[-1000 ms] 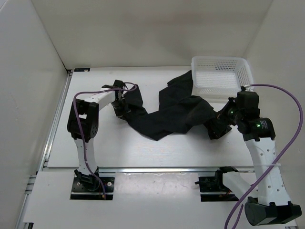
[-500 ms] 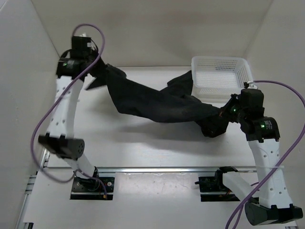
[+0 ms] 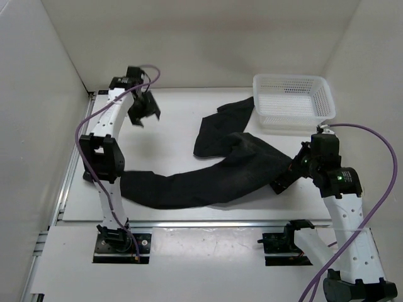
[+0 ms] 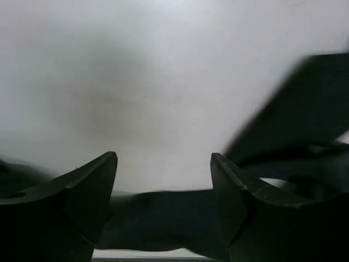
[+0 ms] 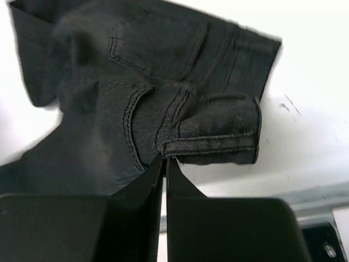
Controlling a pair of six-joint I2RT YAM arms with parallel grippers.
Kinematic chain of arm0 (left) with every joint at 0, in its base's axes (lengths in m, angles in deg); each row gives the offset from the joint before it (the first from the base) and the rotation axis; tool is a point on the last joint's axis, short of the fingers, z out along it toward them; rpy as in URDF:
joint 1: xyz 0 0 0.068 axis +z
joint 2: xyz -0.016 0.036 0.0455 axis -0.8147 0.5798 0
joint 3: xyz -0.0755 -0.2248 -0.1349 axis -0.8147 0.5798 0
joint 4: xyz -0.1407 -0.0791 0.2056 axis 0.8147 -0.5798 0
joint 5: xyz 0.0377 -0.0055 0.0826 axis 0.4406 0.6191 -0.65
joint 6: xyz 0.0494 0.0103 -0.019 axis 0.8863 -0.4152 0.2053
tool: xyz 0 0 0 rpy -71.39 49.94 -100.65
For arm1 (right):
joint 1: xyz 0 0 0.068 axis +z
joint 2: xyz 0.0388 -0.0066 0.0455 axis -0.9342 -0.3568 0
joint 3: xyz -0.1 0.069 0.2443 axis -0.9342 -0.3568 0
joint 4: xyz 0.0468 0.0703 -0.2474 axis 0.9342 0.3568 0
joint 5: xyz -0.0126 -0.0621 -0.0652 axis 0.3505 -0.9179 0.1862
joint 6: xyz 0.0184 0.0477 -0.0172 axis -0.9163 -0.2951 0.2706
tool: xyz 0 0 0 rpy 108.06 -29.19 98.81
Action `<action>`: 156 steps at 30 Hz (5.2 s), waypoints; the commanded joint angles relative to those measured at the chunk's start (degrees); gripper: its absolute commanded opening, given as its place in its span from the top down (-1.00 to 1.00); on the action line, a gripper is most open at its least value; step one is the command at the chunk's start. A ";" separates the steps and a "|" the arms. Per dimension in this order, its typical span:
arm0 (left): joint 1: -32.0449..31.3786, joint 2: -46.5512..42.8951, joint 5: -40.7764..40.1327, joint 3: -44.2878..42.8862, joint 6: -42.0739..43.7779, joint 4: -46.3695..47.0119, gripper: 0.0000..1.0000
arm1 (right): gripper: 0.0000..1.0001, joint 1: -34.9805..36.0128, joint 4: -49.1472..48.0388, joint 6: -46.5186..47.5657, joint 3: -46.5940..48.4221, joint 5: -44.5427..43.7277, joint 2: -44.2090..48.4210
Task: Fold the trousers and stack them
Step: Flatten the trousers out
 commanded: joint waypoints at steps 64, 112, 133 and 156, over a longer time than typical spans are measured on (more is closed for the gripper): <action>-3.52 10.34 -2.49 -17.76 -2.11 -16.19 0.18 | 1.00 -0.74 -2.64 1.31 1.09 -3.08 -2.65; 5.08 14.38 3.58 4.12 -11.95 7.10 -1.00 | 1.00 -1.27 0.62 2.98 3.73 -2.29 -2.91; 9.83 10.91 -1.95 0.76 -8.80 1.48 0.79 | 1.00 -1.27 2.47 4.04 8.92 -2.91 -3.88; 12.29 5.01 -14.99 -2.99 5.63 -8.45 -0.47 | 1.00 -1.27 5.37 -0.88 3.39 -14.87 3.33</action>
